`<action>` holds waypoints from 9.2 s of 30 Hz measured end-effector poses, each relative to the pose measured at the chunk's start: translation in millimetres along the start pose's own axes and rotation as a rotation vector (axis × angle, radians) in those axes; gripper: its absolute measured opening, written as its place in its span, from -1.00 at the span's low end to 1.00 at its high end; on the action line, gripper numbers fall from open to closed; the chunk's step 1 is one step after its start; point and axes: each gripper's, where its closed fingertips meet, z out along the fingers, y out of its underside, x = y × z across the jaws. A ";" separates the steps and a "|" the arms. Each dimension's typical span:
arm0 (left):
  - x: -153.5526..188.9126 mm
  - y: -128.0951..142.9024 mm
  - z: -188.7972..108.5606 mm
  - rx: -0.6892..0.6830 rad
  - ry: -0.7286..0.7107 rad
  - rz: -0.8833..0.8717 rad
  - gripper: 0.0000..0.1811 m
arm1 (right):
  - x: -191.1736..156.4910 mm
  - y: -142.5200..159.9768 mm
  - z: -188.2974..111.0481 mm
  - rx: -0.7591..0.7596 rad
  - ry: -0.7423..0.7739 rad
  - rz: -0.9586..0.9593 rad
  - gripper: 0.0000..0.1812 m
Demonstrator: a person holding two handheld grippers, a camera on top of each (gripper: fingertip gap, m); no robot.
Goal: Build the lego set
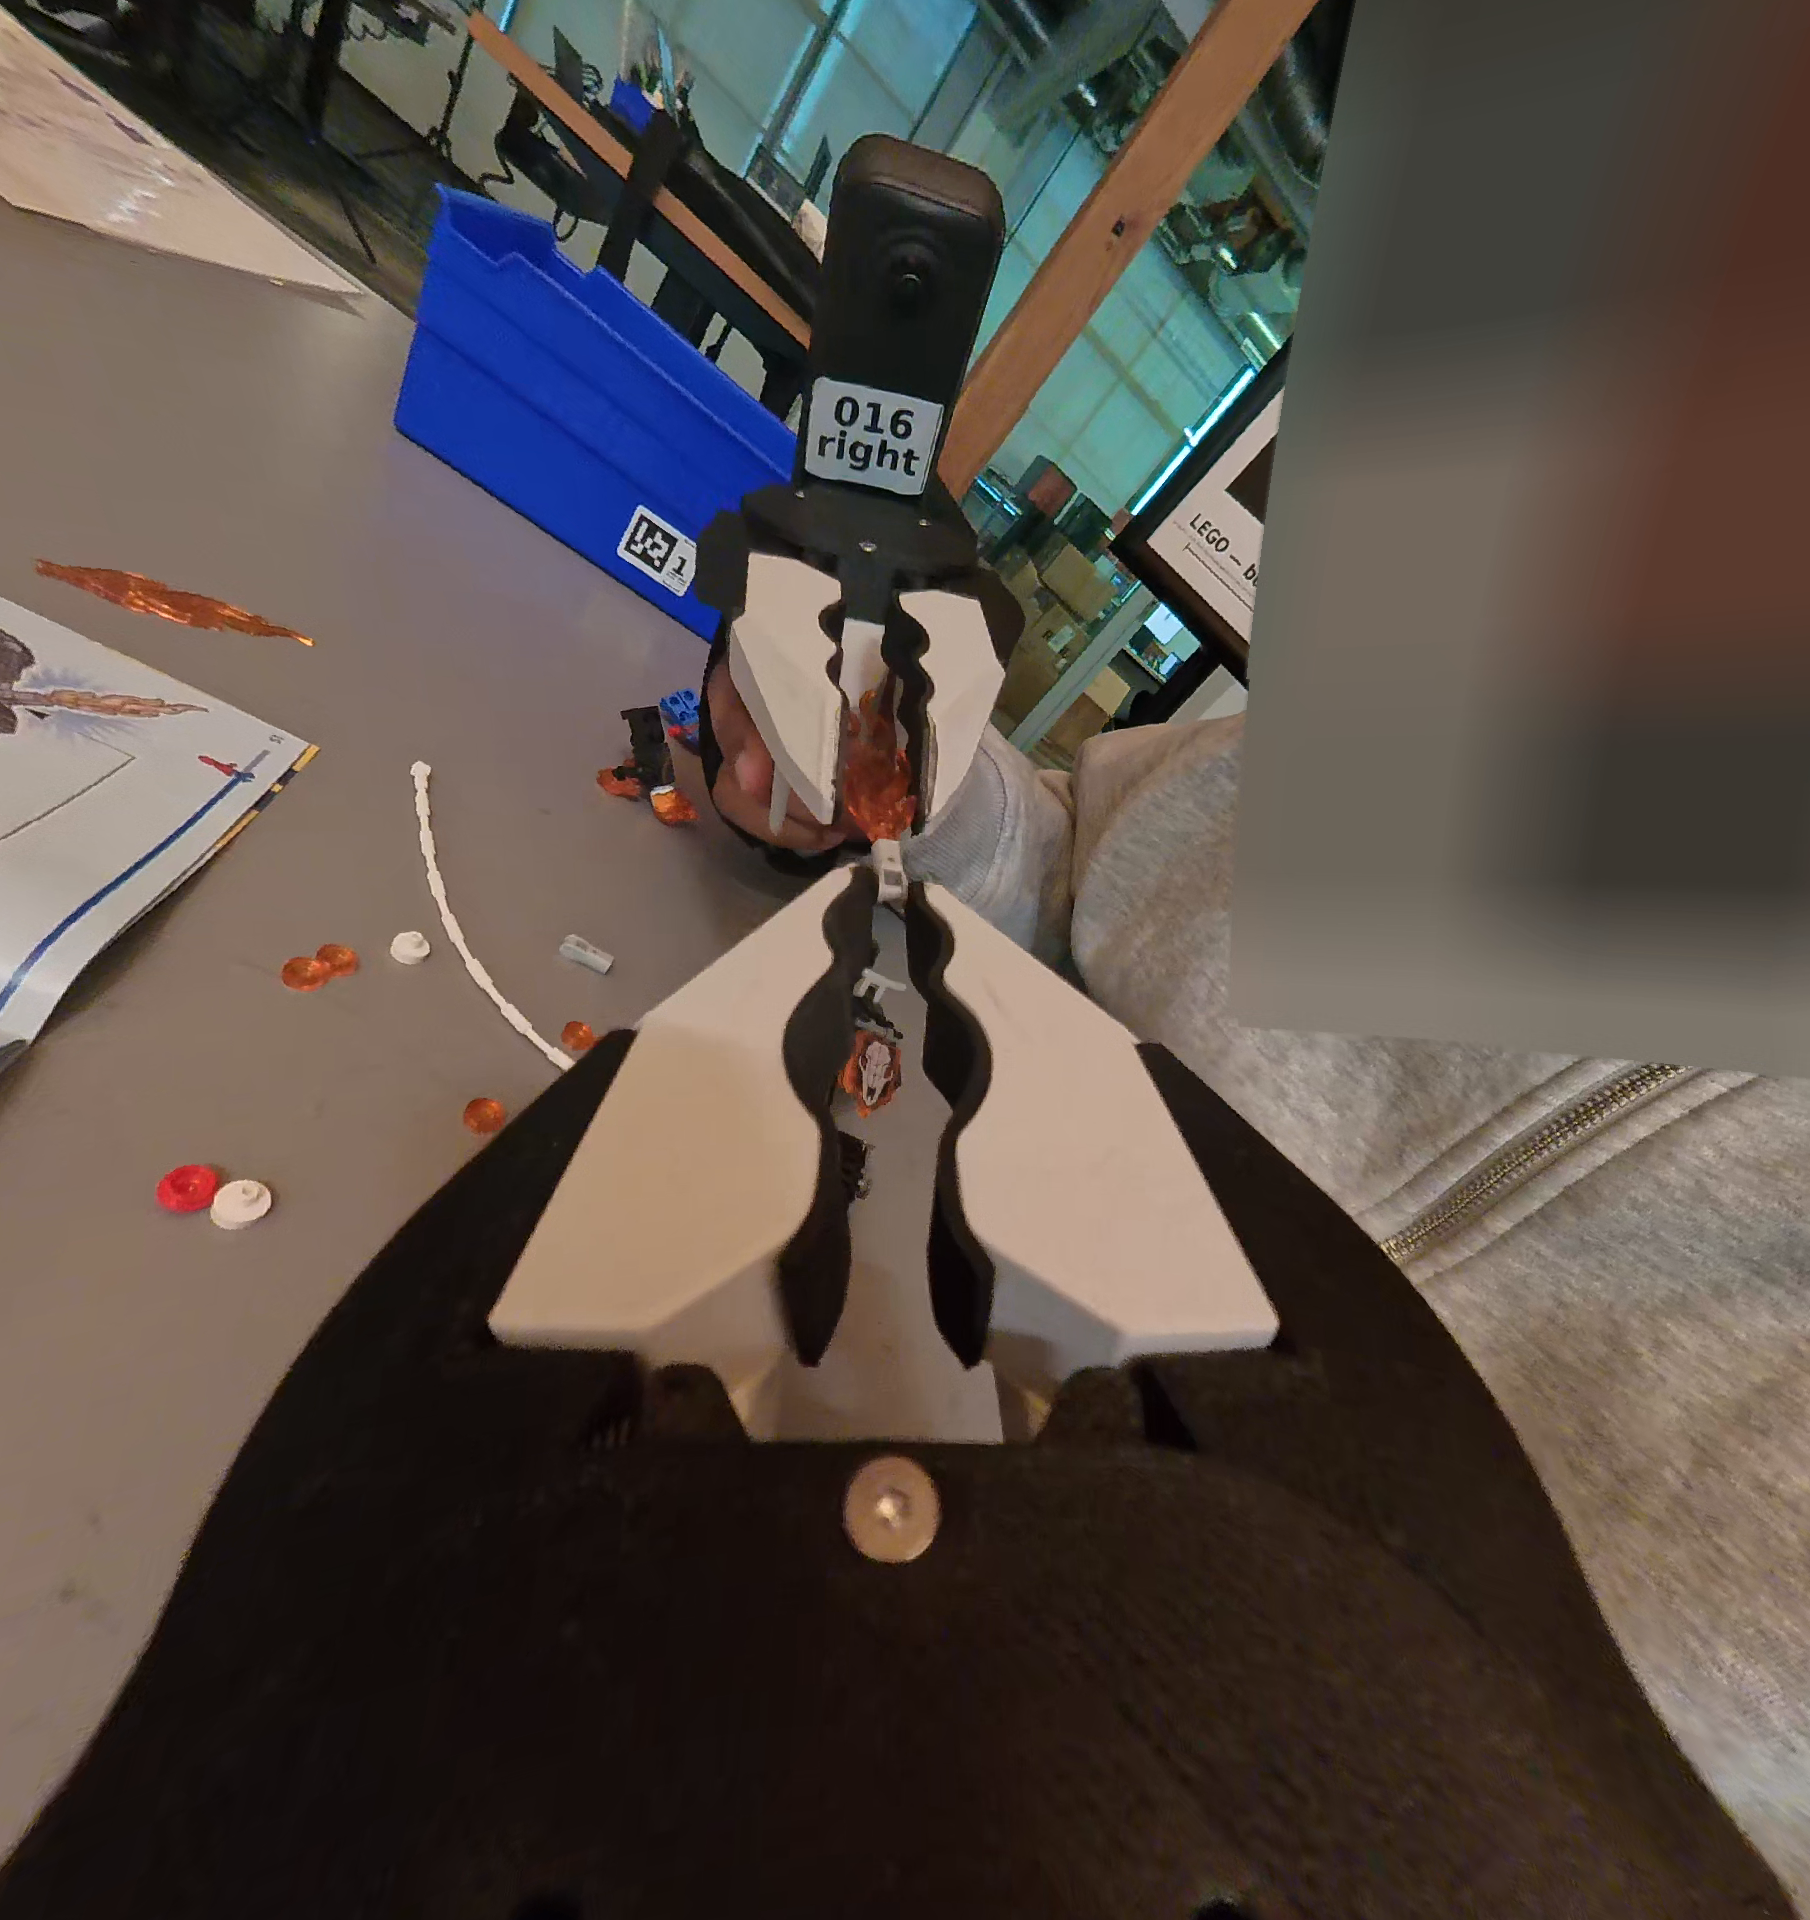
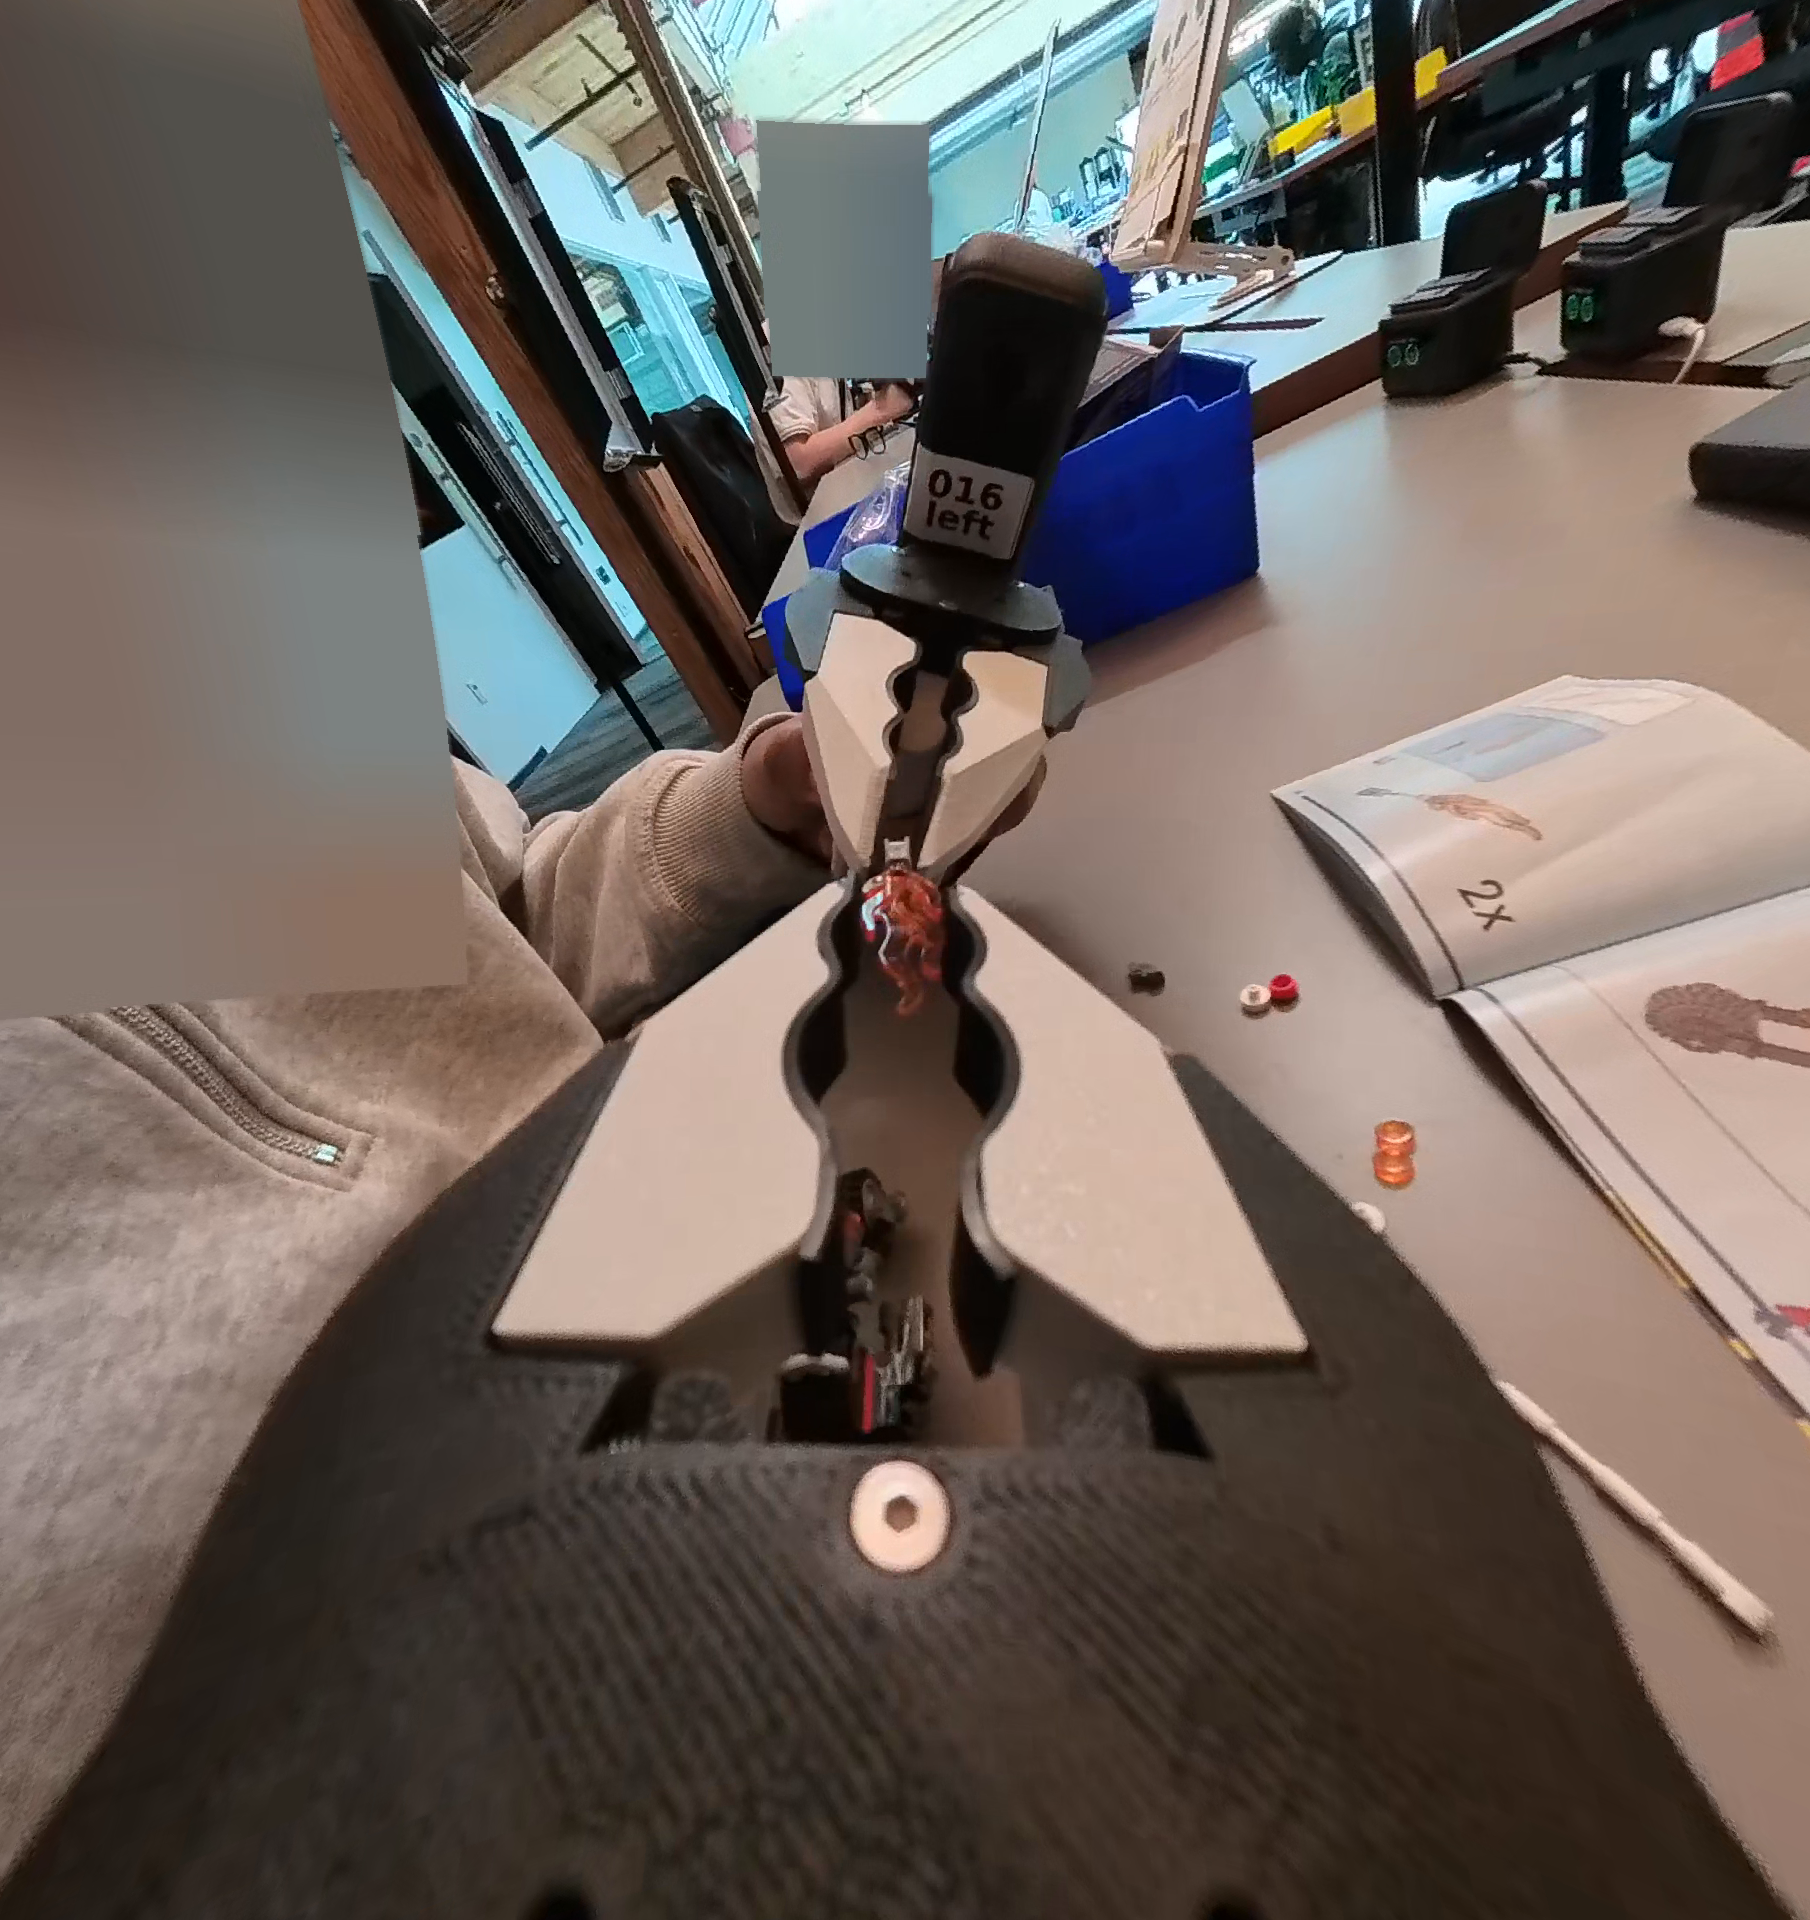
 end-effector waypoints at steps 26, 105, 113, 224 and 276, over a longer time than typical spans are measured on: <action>-5.8 -0.2 2.2 0.014 -0.028 -0.025 -0.93 | 7.0 -3.2 -0.6 0.045 0.010 0.025 -0.86; 4.4 -6.8 4.0 0.074 0.060 -0.115 -0.97 | -4.9 -5.6 -2.5 0.007 0.038 -0.125 -0.99; 7.5 -3.4 5.3 0.050 0.077 -0.098 -0.96 | -9.1 -2.7 -2.9 -0.010 0.024 -0.174 -1.00; -22.6 36.7 21.1 -0.166 -0.113 0.008 -0.98 | 8.5 46.1 -6.1 -0.194 0.085 -0.031 -0.99; -19.0 28.4 21.9 -0.108 -0.094 0.048 -0.95 | 9.5 40.8 -7.9 -0.103 -0.034 0.286 -0.99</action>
